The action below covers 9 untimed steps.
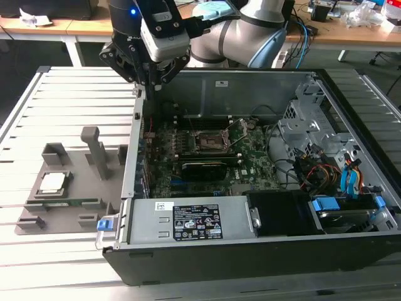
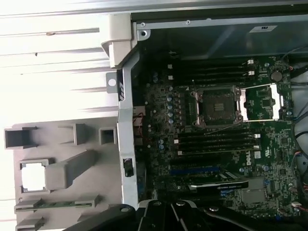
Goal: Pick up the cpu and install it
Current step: 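Reach for the cpu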
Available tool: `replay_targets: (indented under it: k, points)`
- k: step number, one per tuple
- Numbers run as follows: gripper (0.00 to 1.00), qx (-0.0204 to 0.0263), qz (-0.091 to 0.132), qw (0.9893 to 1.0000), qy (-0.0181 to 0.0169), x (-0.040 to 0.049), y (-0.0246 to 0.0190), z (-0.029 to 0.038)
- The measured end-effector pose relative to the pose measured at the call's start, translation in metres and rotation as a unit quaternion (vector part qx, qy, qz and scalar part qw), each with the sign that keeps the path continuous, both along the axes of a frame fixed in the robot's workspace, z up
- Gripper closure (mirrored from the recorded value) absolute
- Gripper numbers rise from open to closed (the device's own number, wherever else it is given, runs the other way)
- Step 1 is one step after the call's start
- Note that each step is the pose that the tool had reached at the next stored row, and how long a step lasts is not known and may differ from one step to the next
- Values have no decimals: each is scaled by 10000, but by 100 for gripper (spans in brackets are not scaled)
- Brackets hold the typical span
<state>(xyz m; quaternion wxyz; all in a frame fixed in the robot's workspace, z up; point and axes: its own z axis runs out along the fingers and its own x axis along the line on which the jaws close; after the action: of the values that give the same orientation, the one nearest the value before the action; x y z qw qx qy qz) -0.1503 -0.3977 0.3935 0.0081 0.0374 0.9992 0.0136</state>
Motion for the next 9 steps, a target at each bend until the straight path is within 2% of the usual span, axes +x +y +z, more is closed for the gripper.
replay_targets:
  k: [6, 9]
  points:
    - [89, 0, 0, 10000, 0, -129, 0, 0]
    - [89, 0, 0, 10000, 1, -162, 0, 0]
